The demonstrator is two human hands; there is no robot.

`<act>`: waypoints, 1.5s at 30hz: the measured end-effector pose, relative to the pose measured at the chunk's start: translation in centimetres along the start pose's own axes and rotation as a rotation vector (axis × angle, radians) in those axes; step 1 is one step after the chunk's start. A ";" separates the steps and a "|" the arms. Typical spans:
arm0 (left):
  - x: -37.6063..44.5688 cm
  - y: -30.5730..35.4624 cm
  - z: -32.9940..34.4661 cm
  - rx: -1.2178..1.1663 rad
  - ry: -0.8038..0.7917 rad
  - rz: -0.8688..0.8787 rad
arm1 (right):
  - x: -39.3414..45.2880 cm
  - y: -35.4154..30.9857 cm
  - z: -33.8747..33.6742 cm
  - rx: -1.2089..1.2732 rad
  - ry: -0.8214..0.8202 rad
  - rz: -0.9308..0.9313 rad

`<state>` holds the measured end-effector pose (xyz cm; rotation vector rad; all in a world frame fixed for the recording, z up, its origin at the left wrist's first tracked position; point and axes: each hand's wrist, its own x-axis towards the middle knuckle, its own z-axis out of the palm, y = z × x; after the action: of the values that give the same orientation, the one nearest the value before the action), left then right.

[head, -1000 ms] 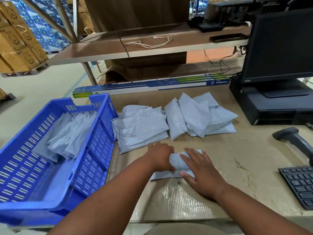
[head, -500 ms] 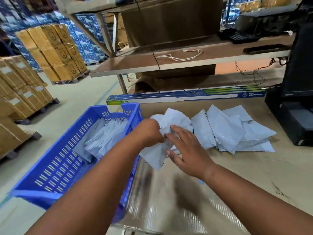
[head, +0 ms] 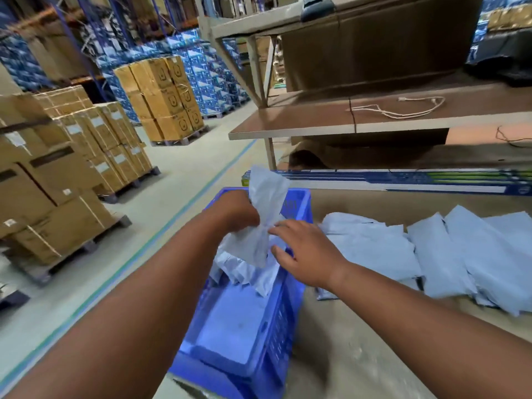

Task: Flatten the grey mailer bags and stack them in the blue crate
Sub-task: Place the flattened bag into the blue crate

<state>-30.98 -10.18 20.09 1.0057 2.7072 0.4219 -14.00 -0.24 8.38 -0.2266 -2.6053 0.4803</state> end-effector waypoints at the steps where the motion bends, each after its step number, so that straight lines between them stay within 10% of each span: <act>1: 0.9 -0.7 0.8 -0.009 -0.036 -0.016 | 0.4 0.0 0.9 -0.006 -0.021 0.012; 8: 5.2 -2.9 7.4 0.142 -0.209 0.017 | 1.4 0.9 3.9 -0.056 -0.060 0.051; 27: 7.9 -4.4 13.7 0.175 -0.042 -0.012 | 1.0 0.5 3.9 0.081 -0.063 0.111; 45: 0.2 12.3 11.2 0.179 0.108 0.369 | -7.0 11.6 -4.5 -0.339 -0.043 0.323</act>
<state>-20.40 0.93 13.81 1.5862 2.6882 0.3050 -4.85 10.08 4.74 -0.7647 -2.6893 0.1443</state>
